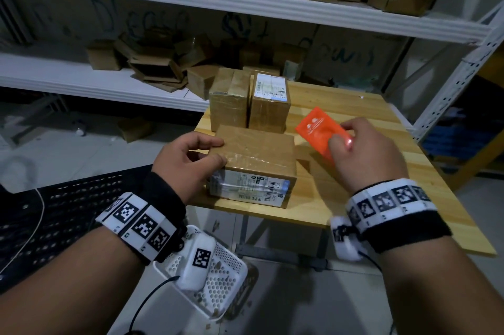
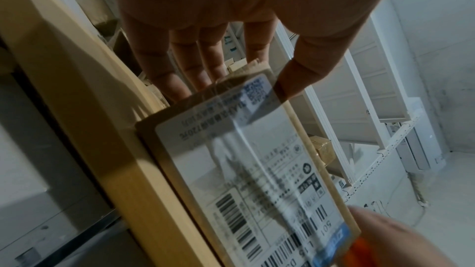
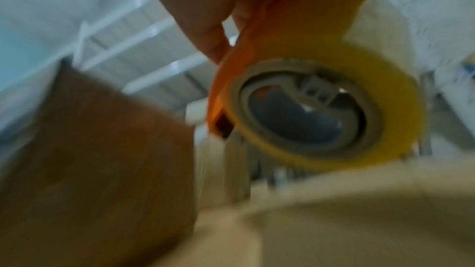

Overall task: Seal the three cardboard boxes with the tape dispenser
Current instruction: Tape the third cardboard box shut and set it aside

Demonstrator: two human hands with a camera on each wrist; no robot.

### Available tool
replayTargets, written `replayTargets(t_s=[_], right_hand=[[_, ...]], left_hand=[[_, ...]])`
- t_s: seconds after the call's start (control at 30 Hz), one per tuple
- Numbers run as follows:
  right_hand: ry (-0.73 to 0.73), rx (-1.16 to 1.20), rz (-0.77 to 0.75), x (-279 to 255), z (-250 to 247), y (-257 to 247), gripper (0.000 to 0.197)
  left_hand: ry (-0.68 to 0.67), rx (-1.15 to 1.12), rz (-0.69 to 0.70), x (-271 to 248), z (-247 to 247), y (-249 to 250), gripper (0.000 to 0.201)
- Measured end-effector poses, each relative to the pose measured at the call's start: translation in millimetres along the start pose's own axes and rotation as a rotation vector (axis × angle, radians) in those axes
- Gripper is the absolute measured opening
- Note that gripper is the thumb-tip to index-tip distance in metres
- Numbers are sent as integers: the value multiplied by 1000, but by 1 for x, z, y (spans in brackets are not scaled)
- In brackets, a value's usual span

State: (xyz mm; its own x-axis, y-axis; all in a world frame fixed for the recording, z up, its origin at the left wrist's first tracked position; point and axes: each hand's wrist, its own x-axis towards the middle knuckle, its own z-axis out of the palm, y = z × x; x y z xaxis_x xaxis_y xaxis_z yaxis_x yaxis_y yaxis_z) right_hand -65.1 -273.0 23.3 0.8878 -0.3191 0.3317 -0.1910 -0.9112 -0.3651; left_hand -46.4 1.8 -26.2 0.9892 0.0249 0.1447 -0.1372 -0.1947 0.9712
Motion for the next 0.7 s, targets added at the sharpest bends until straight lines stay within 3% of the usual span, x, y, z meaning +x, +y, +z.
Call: replayTargets(t_s=[0.17,0.23,0.37,0.4,0.5,0.57,0.63,0.7], right_hand=[[141,386,-48,10,-40,-2,27],[83,522,-95,8,-47,-6,37],[-80,685,-178,1,-56,-16,38],[-115,707,-197,-1,-57,-19,37],[-189,755,-234,-4,-54,-25,39],[-222,790,-250,-6,-52,-28,40],[-237,800,-265,-7,-51,-30,42],[-244,794,-274,-7,-51,-32,41]], left_hand=[[-27,18,-7,4,-3,-1,25],[27,36,27,4,-5,3,21],[136,70,203,4,-9,36,9],[94,-14,184,5,-8,45,17],[-127,-372,-100,7,4,66,46],[-278,-478,-231,6,13,73,68],[-375,-516,-264,4,18,74,70],[-369,-555,-265,5,22,71,57]])
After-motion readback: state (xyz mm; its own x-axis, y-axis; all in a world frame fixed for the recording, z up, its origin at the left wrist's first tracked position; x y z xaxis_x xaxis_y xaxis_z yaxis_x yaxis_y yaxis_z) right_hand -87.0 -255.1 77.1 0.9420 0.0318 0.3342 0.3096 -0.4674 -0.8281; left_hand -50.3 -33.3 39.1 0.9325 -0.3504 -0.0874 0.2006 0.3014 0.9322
